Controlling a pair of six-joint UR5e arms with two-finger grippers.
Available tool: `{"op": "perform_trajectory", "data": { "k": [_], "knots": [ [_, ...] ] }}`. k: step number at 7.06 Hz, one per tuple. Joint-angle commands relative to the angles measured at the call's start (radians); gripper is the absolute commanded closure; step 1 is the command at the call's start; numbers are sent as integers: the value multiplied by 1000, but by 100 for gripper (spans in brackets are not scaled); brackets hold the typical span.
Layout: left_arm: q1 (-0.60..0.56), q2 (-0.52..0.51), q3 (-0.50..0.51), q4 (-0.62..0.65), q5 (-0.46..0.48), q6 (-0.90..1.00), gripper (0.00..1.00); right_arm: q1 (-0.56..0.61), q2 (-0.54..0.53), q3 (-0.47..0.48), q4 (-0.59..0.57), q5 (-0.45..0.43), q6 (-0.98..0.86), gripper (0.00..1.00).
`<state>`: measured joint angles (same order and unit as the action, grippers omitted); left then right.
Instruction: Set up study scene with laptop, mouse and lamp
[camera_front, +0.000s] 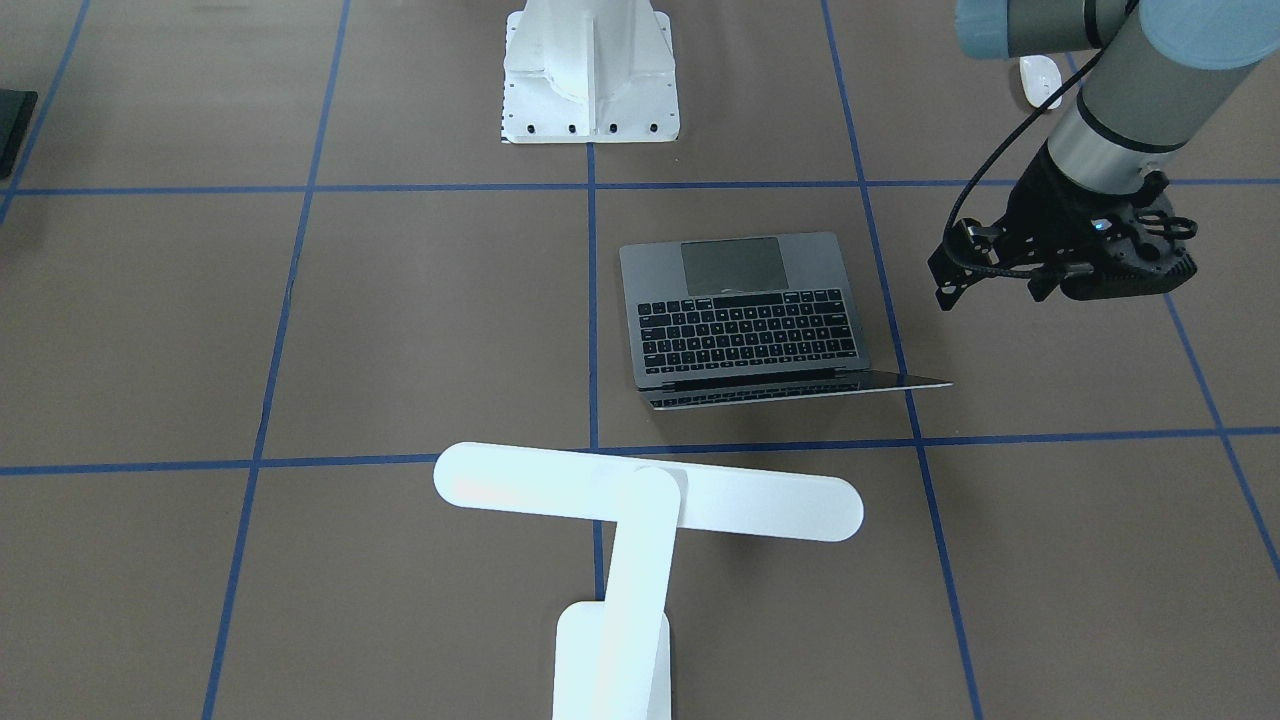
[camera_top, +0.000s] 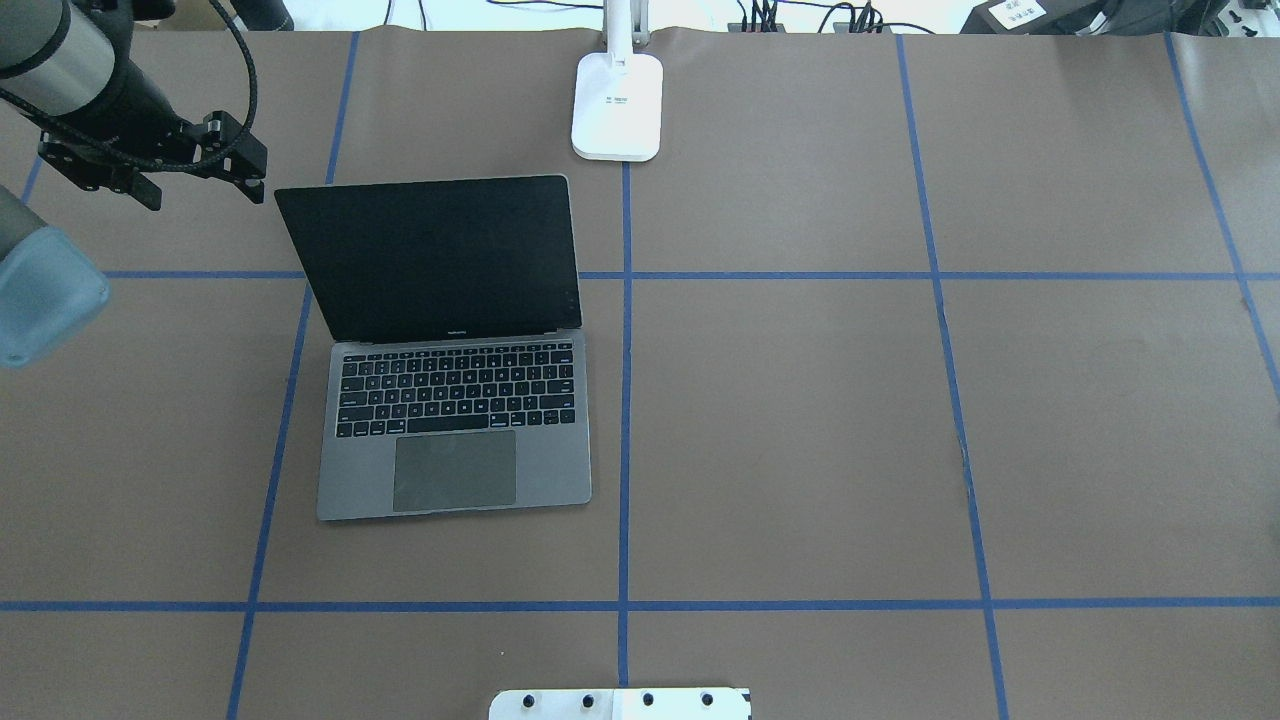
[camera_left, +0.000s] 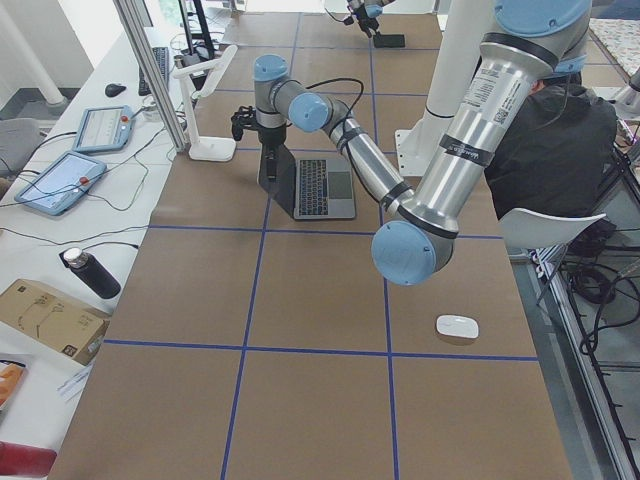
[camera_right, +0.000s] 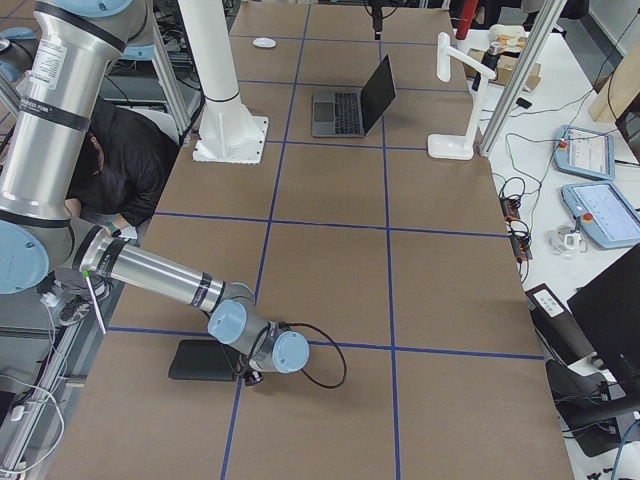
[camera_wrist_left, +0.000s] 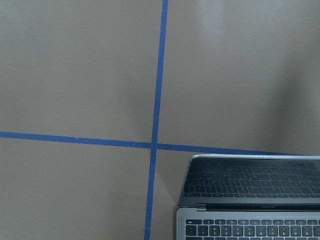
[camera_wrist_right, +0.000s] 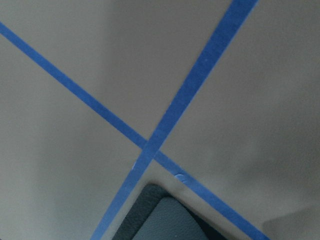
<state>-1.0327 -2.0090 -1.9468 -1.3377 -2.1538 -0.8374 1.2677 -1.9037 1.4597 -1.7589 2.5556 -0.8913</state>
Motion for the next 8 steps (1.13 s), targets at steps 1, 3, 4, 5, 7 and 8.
{"op": "perform_trajectory", "data": {
  "k": [1,3,4,5,7,8],
  "knots": [
    [3,-1,-1,0,9,0,0,-11,-5,-2,-1,0,0,0],
    [3,-1,-3,0,9,-2,0,-16,-11,-2,-1,0,0,0],
    [3,-2,-12,2,9,-2,0,-19,-21,-2,-1,2,-1,0],
    [3,-1,-18,2,9,-2,0,-22,-31,-2,-1,5,-11,0],
    [3,-1,-18,2,11,-3,0,-28,-38,-2,-1,11,-14,1],
    [3,-1,-18,2,11,-3,0,-30,-41,-4,-5,34,-14,25]
  ]
}}
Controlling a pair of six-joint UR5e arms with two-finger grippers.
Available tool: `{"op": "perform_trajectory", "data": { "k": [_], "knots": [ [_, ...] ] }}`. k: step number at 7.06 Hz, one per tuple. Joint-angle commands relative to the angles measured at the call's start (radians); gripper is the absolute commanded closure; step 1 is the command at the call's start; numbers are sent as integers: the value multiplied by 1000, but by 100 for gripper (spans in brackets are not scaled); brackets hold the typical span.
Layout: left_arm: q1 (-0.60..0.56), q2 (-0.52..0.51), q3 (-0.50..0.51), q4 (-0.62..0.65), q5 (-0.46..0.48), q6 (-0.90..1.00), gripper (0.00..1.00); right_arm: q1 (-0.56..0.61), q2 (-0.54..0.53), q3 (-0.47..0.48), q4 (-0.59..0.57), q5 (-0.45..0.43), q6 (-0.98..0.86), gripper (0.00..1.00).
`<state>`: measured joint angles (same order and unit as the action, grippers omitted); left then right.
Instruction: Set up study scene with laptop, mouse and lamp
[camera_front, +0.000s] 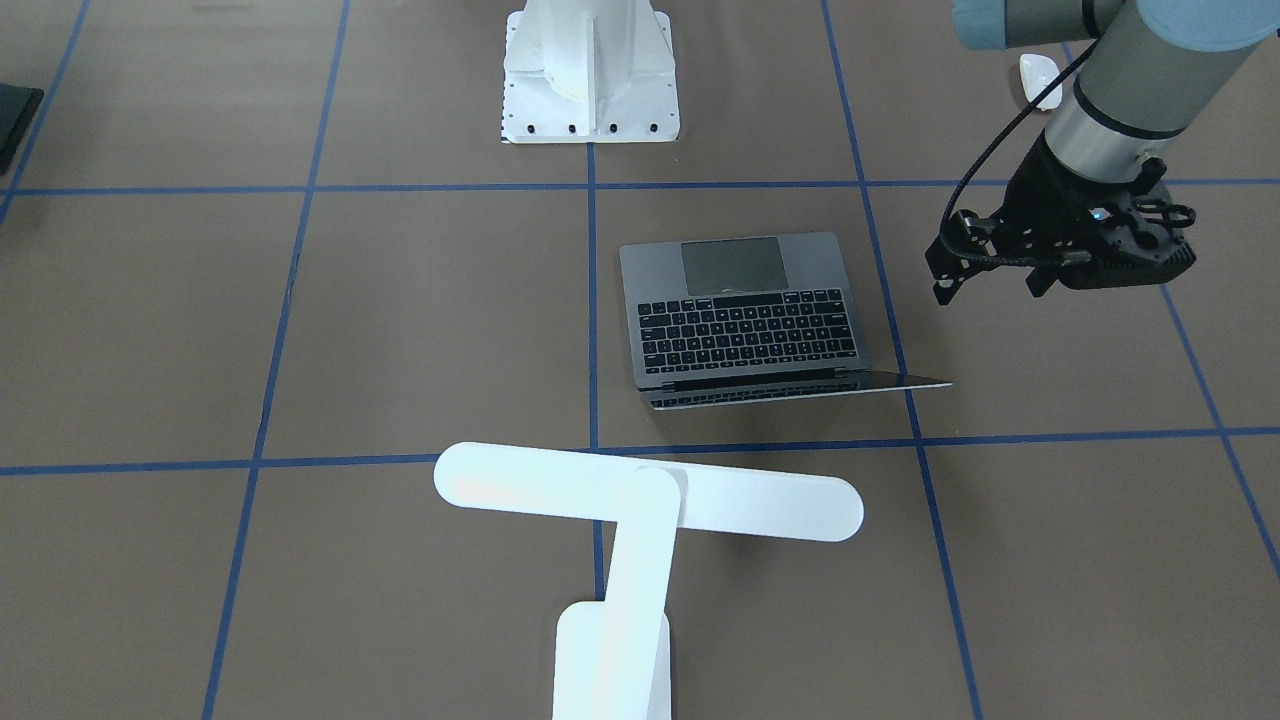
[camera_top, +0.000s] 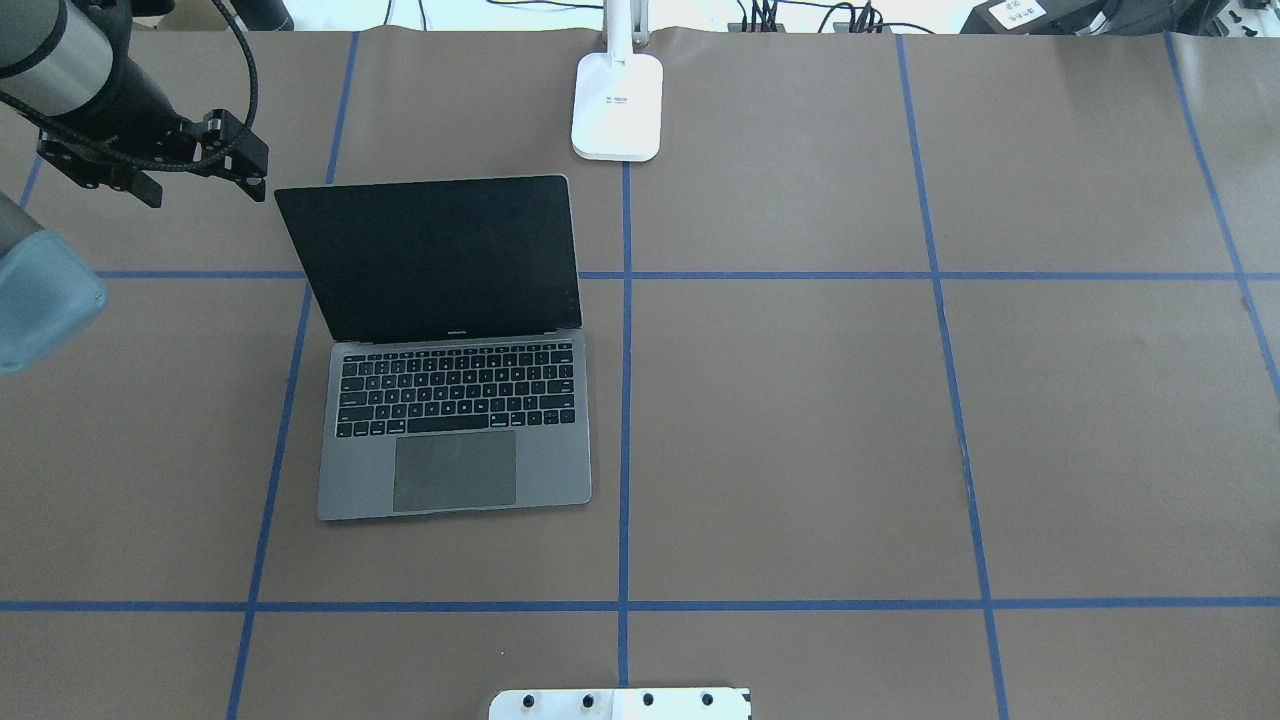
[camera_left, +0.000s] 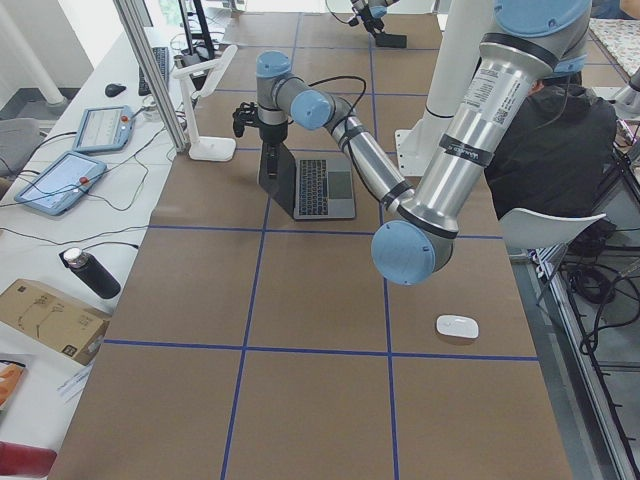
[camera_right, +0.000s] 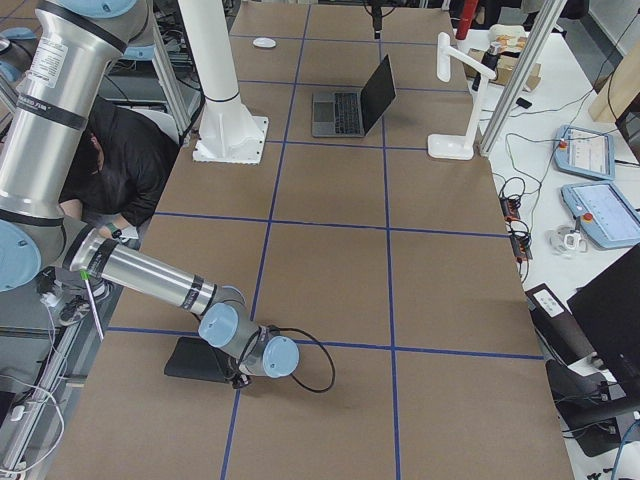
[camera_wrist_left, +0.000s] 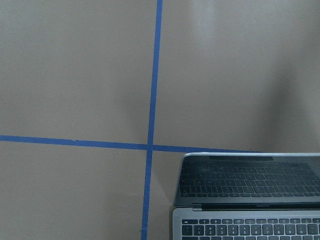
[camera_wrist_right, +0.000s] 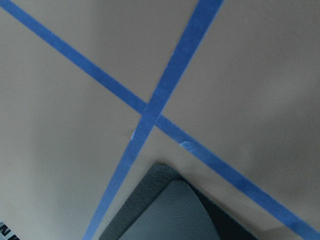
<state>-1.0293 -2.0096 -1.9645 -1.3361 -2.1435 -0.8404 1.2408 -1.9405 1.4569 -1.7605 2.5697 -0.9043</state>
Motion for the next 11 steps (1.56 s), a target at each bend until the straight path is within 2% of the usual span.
{"op": "perform_trajectory", "data": {
  "k": [1,2,3,5,6,7,10,11],
  "knots": [
    [0,0,-2,0,1,0,0,-4,-5,0,-22,23,-5,74],
    [0,-1,-4,0,1,0,0,-6,-6,-1,-24,21,-72,100],
    [0,-3,-8,0,1,0,0,-3,-14,3,-27,23,-161,100],
    [0,-3,-8,2,1,0,0,0,-23,11,-27,36,-166,100],
    [0,-1,-7,2,1,0,0,11,-40,32,-27,85,-166,100],
    [2,-1,-7,2,-1,-2,0,20,-66,101,-59,102,-166,100],
    [2,3,-8,2,1,1,0,88,-35,478,-566,95,-165,100],
    [0,9,-8,2,1,9,0,89,9,552,-697,95,-144,100]
  ]
}}
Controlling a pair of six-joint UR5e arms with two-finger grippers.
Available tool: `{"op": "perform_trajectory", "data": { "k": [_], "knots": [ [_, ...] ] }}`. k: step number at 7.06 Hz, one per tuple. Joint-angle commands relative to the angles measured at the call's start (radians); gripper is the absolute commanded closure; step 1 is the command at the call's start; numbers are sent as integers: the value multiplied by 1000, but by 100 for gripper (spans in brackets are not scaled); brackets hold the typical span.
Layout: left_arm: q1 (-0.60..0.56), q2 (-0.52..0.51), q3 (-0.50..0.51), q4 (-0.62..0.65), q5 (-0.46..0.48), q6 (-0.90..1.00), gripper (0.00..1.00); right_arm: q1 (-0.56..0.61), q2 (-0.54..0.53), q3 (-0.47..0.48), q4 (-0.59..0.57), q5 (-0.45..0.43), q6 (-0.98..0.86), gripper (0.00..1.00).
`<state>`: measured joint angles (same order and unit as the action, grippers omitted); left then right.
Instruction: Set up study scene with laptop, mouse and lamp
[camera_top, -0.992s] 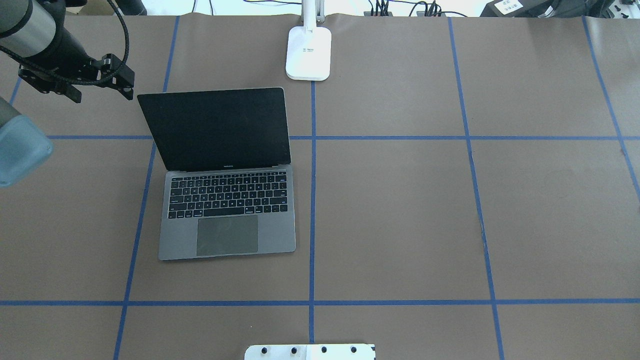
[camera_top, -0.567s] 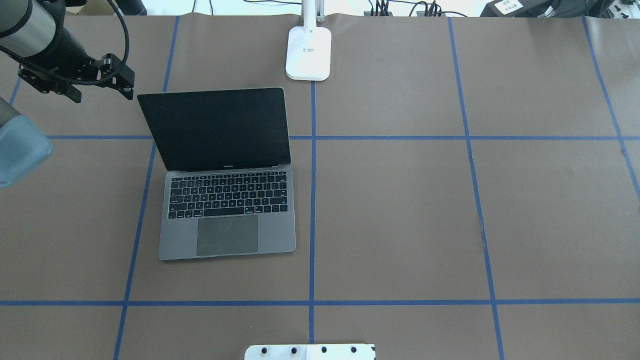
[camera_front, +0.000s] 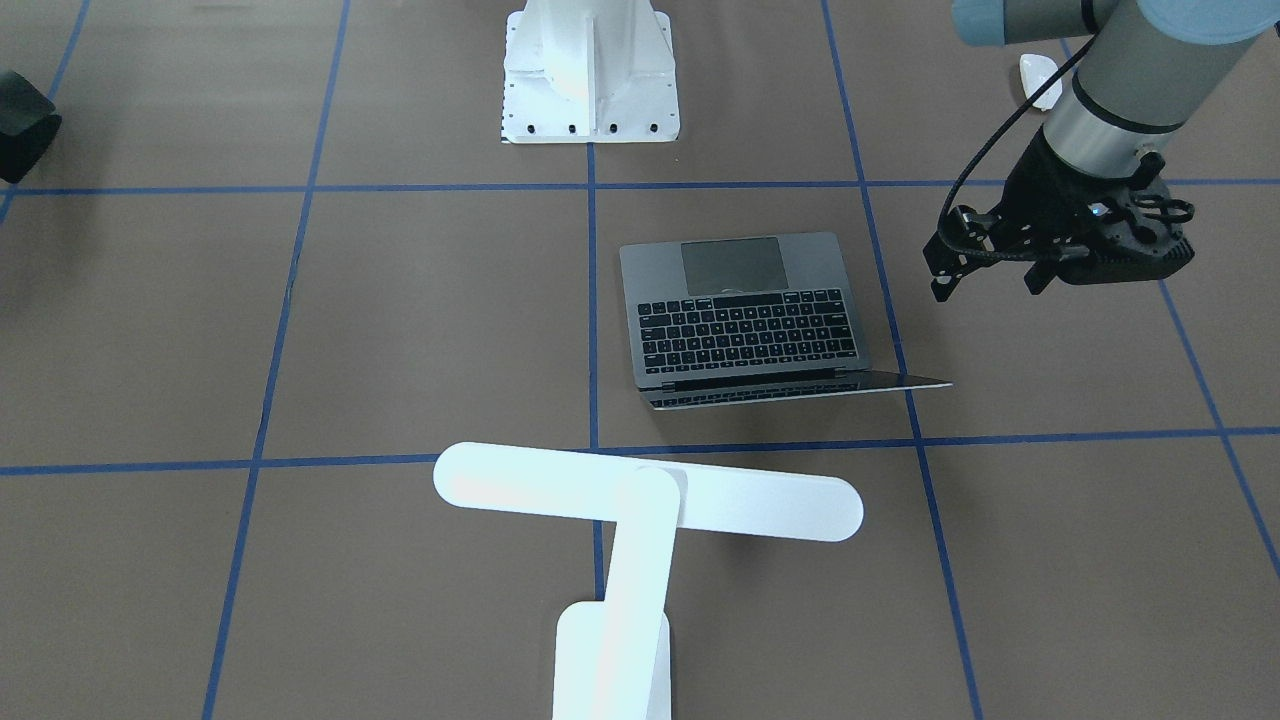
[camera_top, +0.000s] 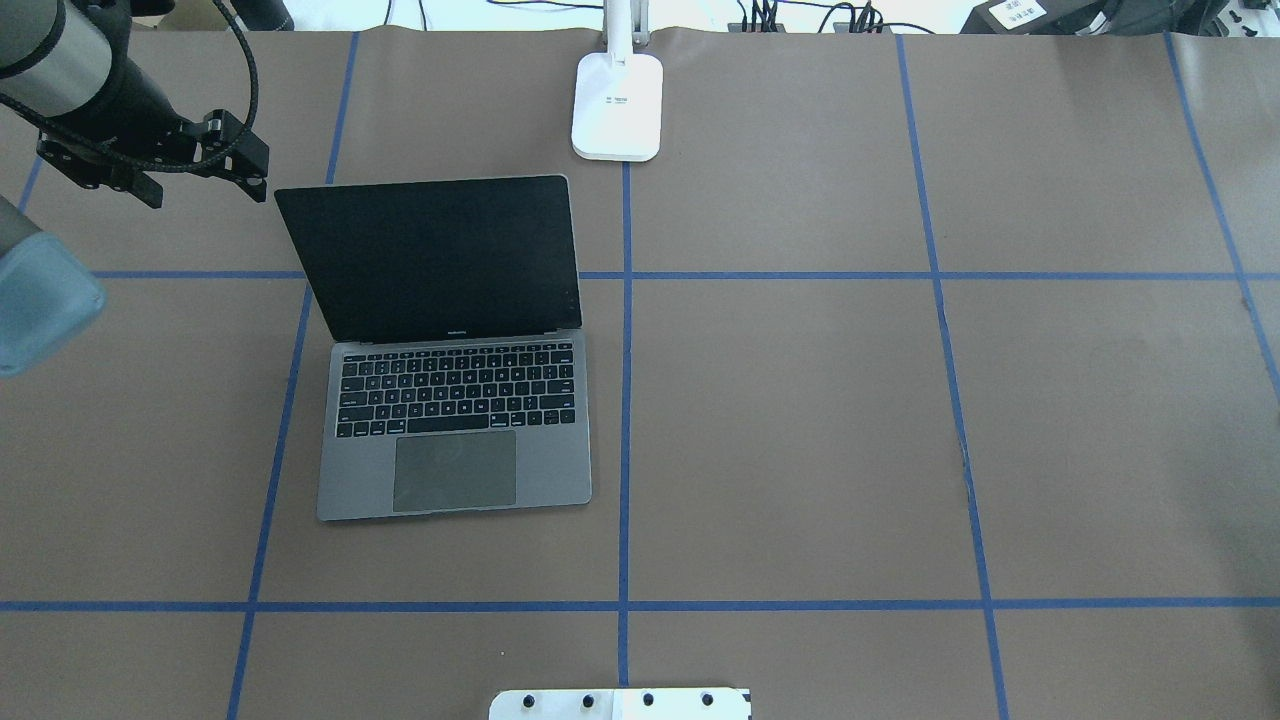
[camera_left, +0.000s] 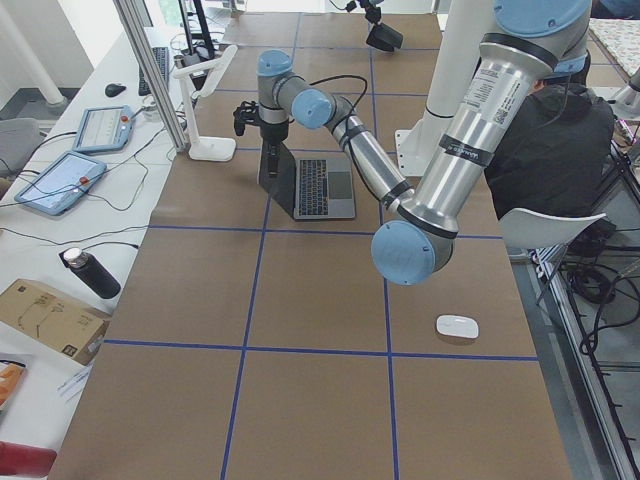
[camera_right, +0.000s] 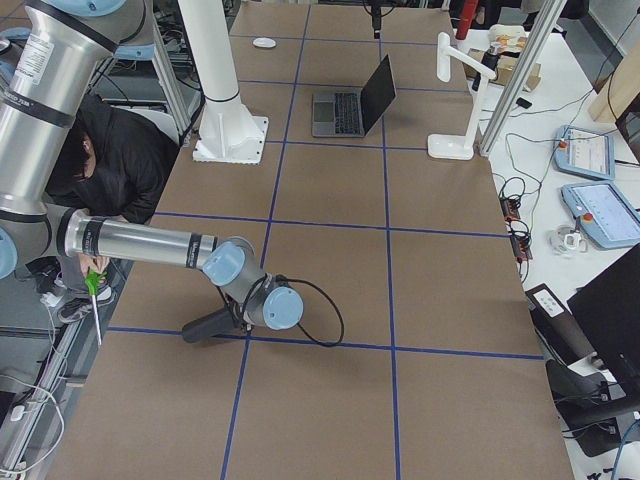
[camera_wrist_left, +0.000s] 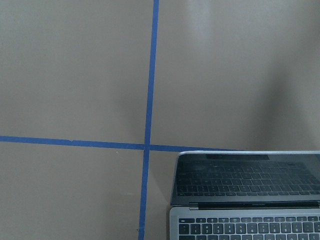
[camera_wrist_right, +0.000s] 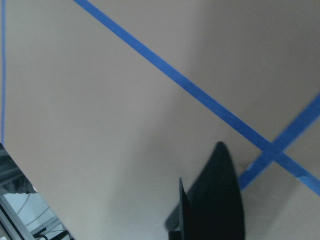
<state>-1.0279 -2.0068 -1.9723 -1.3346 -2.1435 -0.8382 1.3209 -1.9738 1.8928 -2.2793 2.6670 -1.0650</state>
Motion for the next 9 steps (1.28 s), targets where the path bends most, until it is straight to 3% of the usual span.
{"op": "perform_trajectory", "data": {
  "k": [1,2,5,8,9],
  "knots": [
    [0,26,0,-2,1,13,0,8,132,152,-301,4,95,100],
    [0,36,-5,-2,1,11,0,7,229,160,-346,14,174,100],
    [0,60,-27,0,1,11,0,-41,399,163,-342,74,412,100],
    [-1,94,-25,-2,1,16,0,-229,617,163,-339,86,806,100],
    [-4,97,-22,0,1,16,0,-306,678,141,-339,82,857,100]
  ]
}}
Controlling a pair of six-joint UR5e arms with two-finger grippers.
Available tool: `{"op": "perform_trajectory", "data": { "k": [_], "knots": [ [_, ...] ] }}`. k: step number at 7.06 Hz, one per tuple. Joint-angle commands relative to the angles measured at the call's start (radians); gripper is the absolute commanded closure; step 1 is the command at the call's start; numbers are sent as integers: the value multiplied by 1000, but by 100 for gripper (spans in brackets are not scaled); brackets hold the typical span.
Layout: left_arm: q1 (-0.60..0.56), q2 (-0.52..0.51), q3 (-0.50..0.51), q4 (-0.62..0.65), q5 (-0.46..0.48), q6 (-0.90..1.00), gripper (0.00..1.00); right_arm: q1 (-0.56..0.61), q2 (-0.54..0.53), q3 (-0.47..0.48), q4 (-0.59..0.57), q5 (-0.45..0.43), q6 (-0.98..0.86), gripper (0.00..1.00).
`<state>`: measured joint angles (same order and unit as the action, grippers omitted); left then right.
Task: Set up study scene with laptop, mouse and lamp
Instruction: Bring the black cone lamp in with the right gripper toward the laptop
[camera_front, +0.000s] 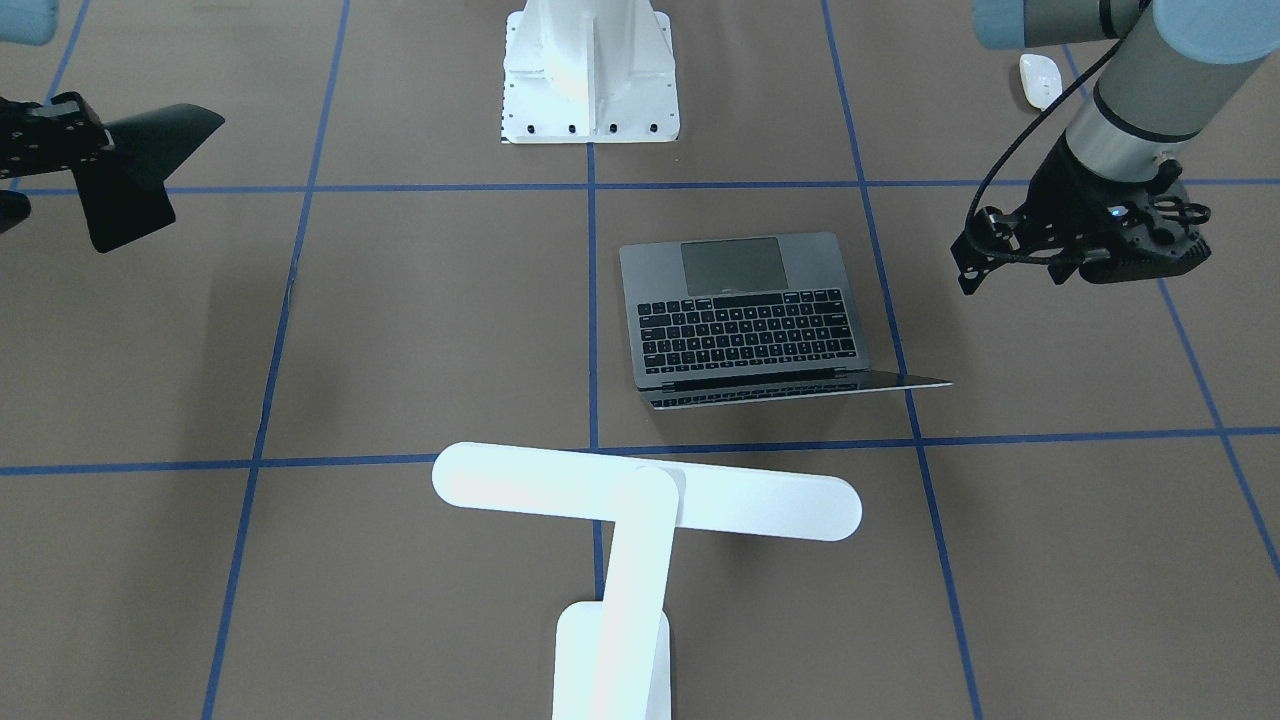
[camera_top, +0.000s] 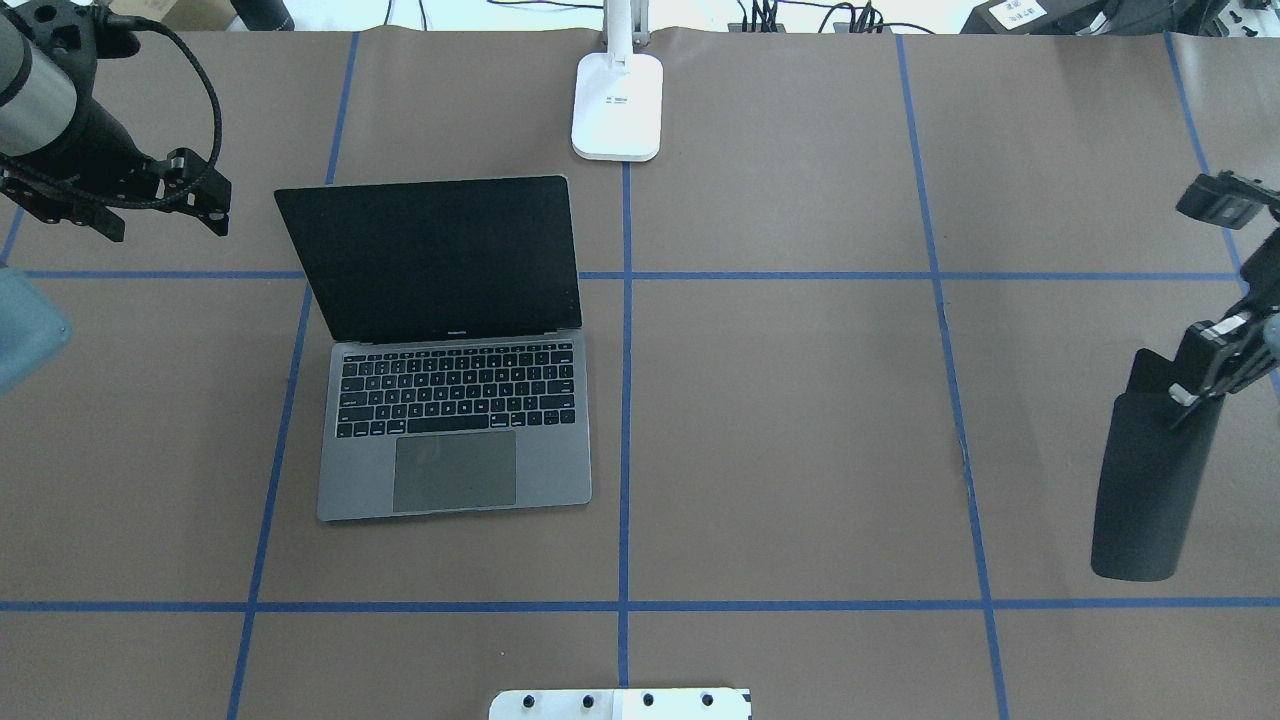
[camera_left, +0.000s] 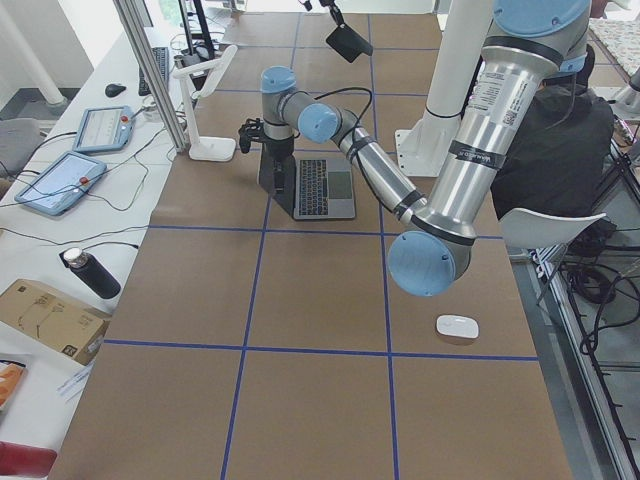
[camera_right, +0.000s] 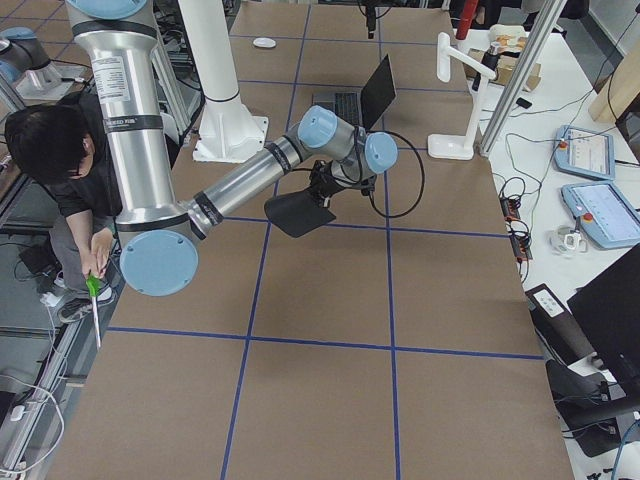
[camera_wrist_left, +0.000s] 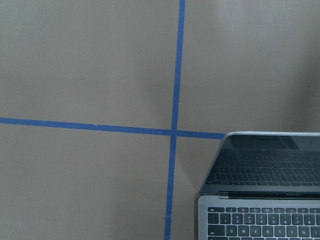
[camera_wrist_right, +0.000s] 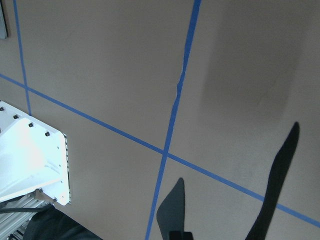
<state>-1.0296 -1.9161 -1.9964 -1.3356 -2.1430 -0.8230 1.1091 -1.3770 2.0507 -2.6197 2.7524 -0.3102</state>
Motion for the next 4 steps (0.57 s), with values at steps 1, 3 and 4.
{"op": "perform_trajectory", "data": {
  "k": [1,3,4],
  "knots": [
    [0,35,4,-22,0,4,0,-150,129,-44,1,0,143,100],
    [0,100,11,-126,0,2,0,-219,222,-134,92,-2,308,100],
    [0,104,13,-128,-2,2,0,-256,222,-196,250,-3,424,100]
  ]
}}
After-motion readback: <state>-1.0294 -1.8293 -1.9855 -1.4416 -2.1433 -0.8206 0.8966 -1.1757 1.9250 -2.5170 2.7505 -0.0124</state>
